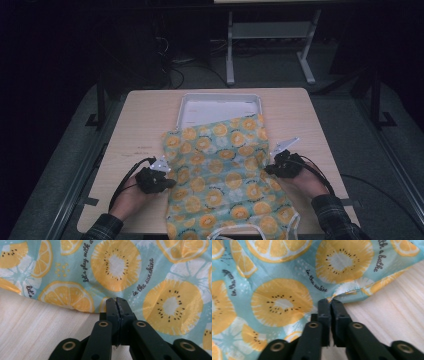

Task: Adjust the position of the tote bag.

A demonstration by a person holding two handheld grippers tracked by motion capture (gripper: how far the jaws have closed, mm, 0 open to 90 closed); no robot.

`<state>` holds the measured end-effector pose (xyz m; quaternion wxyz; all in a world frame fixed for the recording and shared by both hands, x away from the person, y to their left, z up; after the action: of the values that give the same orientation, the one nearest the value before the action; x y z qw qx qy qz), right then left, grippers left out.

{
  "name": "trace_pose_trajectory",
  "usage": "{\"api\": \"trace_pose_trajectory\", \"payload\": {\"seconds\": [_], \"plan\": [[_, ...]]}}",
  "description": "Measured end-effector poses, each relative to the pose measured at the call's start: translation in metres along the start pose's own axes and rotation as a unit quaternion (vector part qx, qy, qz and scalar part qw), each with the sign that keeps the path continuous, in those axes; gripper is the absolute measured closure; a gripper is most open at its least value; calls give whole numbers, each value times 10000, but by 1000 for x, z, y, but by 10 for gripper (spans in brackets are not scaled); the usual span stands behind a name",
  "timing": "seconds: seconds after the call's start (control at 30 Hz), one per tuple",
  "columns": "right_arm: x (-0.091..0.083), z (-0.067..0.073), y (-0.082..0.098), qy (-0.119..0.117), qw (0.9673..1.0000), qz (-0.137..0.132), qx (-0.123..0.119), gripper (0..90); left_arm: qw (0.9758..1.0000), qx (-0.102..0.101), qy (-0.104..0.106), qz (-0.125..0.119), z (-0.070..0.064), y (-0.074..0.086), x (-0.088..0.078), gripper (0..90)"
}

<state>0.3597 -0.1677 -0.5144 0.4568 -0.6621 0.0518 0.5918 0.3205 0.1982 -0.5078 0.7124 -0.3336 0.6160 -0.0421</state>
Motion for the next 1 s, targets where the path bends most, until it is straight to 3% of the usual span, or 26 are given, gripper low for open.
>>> {"api": "trace_pose_trajectory", "payload": {"seconds": [0.1,0.23,0.3,0.6,0.77,0.87,1.0], "plan": [[0,0,0,12,10000,-8,-20,891,10000,-26,-25,-25,1,-2,1,899],[-1,1,1,-12,10000,46,-8,893,9998,-10,-153,88,13,-3,1,900],[-2,2,3,-89,9999,52,-19,894,9996,-71,-278,43,23,-6,1,900],[-5,12,9,-211,9997,84,-10,894,9985,-109,-538,-71,46,-15,5,900],[-5,14,9,-241,9997,105,-19,887,9985,-192,-502,-132,55,-17,8,899],[-6,13,10,-219,9997,77,-8,830,9986,-205,-461,-166,53,-16,4,876],[-17,12,8,-213,9996,-73,156,695,9981,-229,-416,-382,48,-17,-10,766]]}}
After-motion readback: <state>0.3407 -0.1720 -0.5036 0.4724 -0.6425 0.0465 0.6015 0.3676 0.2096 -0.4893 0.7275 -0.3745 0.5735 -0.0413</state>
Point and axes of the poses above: each handheld gripper's, and its own axes: x roughly forward along the jaws, y roughly out of its underside, z roughly to its left, the point moved 7 cm from there along x, roughly forward along the jaws, and after that the axes turned 6 degrees about x, right-handed, at the moved point
